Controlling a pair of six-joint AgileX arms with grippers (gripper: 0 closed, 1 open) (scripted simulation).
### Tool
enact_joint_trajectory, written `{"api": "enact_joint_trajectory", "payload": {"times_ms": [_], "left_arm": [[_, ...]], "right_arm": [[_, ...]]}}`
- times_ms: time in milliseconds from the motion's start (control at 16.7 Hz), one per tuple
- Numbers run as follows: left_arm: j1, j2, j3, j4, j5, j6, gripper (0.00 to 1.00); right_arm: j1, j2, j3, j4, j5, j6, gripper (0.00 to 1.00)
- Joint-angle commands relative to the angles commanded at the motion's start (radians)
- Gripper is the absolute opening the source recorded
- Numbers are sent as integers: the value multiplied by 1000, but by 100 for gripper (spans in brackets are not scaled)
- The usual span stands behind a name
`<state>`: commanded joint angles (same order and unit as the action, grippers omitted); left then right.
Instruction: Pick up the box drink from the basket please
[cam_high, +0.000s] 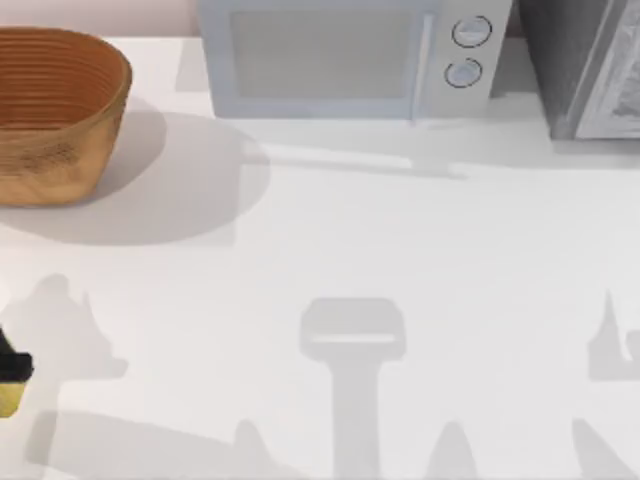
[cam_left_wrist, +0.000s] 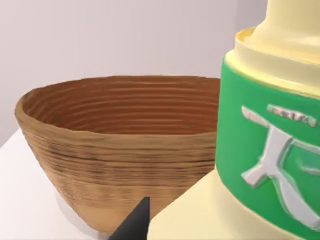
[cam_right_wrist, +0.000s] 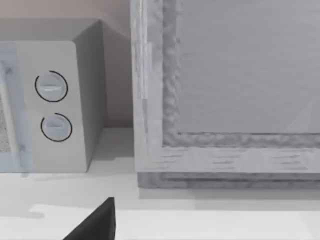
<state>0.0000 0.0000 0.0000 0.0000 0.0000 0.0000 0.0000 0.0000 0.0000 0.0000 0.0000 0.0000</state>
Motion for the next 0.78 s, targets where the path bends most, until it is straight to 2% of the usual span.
{"api": "enact_joint_trajectory", "payload": {"times_ms": [360,780], "left_arm": [[5,17,6,14,-12,5,0],[30,299,53,255,-215,11,0]], "right_arm": [[0,0,0,0,0,0,100],[0,0,0,0,0,0,100]]}}
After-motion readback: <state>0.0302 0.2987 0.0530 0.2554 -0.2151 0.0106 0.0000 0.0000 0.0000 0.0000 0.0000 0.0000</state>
